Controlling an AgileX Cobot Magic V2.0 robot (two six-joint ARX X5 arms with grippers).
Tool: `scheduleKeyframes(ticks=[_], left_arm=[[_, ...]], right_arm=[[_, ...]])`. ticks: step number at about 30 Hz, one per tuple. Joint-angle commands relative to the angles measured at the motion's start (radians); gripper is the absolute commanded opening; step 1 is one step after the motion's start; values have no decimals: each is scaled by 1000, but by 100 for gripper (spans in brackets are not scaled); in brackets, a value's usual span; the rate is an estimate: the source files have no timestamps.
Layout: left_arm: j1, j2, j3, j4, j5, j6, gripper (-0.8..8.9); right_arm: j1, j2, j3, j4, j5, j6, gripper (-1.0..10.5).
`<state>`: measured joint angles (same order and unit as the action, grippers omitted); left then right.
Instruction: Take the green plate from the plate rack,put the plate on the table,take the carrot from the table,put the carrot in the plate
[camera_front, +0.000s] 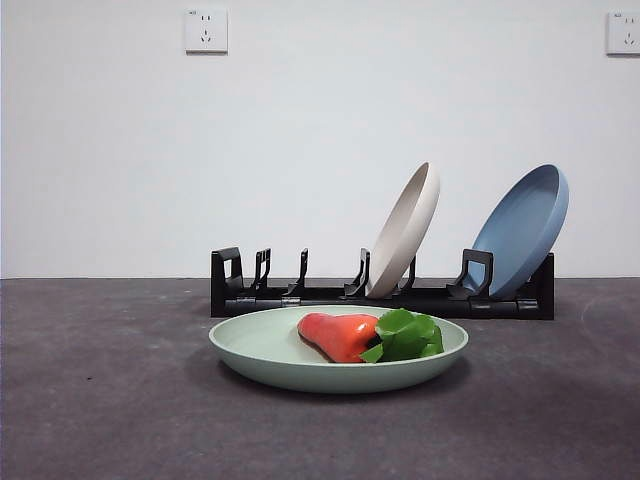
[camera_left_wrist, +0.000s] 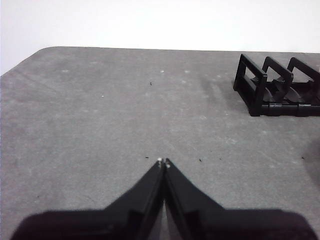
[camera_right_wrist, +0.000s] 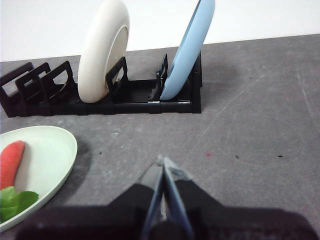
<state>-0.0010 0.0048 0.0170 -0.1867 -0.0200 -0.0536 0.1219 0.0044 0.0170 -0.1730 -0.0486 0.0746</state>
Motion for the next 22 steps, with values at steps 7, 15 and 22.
scheduleKeyframes(ticks=[7,15,22], left_arm=[[3,-3,-12,5,-3,-6,-3],[3,-3,-12,5,-3,-6,-3],[3,-3,-12,5,-2,-6,-3]], right_arm=[[-3,-3,-10,-8,3,24,1],[-3,-3,-10,-8,3,24,1],[-3,-3,-10,-8,3,23,1]])
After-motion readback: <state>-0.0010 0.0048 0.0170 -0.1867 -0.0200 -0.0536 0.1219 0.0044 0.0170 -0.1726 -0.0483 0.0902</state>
